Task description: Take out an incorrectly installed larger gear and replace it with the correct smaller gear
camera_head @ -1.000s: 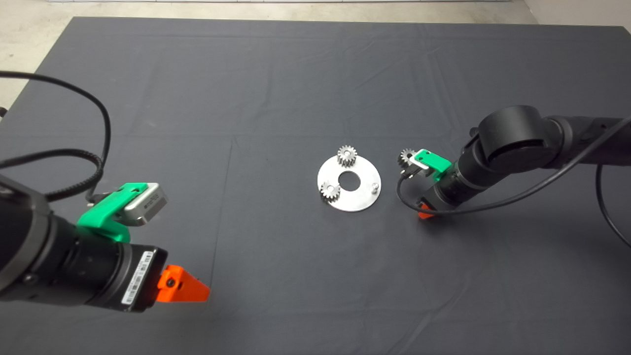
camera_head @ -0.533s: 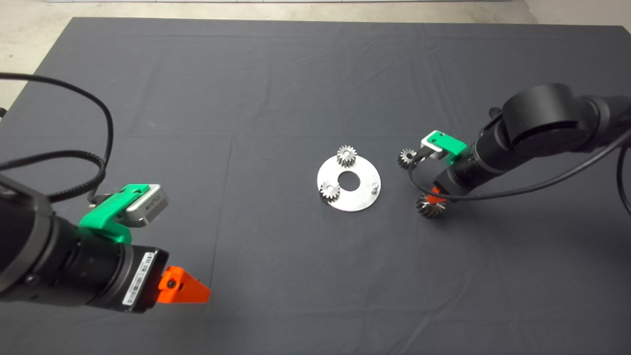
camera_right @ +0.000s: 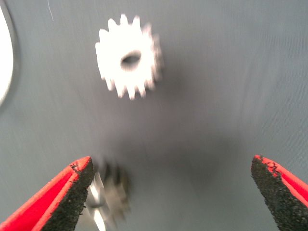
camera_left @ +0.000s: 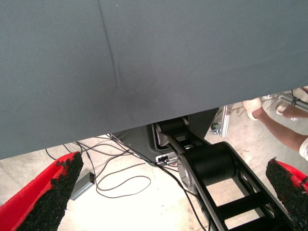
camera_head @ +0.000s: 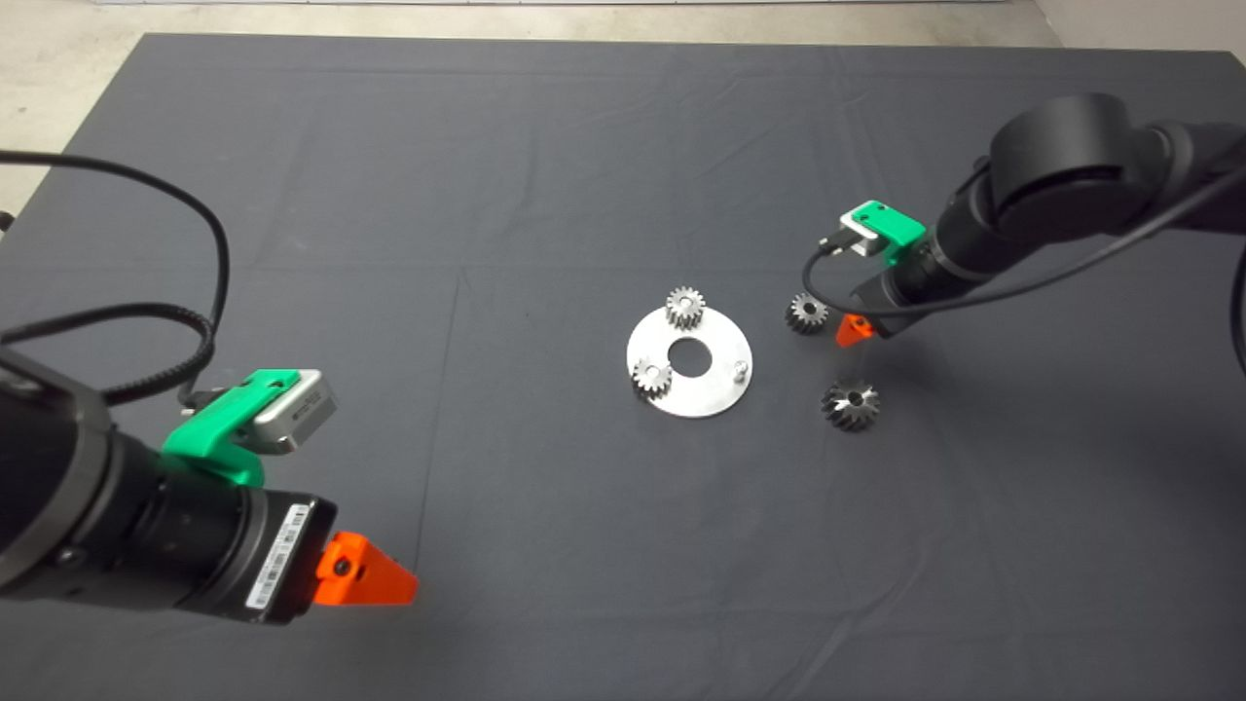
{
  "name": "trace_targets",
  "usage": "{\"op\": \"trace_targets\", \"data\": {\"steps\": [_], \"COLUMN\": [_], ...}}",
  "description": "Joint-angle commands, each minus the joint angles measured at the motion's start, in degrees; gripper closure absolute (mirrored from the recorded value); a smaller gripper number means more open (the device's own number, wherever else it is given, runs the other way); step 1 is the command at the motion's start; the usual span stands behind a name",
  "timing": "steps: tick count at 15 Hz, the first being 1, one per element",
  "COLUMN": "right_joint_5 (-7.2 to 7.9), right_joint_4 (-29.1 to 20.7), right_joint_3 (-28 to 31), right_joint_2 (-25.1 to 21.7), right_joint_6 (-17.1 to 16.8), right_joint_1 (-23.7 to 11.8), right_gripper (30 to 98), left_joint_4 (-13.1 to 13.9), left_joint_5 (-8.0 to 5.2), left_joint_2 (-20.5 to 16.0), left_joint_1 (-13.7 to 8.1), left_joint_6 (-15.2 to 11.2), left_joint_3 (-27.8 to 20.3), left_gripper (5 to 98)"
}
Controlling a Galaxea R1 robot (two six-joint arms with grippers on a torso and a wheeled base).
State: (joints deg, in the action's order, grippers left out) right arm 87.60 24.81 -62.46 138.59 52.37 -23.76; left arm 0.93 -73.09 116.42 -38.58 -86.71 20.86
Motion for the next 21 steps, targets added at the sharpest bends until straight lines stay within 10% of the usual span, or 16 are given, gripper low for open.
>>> {"op": "trace_targets", "data": {"steps": [1, 9, 21], "right_joint_5": [6.09, 5.98, 5.83], "right_joint_4": [-1.95, -8.55, -8.64], "right_joint_3": [-5.82, -8.37, -11.75], "right_joint_2": [6.28, 7.19, 6.43], "right_joint_6": [2.10, 10.41, 11.00], "right_joint_1": [-2.26, -2.79, -2.70], "right_gripper": [41.4, 33.3, 31.7], "left_joint_4": [0.92, 0.92, 0.92], "left_joint_5": [0.06, -0.03, -0.29], "left_joint_2": [0.70, 3.60, 3.16], "left_joint_1": [-0.09, -0.09, -0.09], "left_joint_6": [-0.04, -0.21, -0.39], "left_joint_3": [-0.75, -0.72, -0.75], "left_gripper": [5.5, 5.5, 5.5]}}
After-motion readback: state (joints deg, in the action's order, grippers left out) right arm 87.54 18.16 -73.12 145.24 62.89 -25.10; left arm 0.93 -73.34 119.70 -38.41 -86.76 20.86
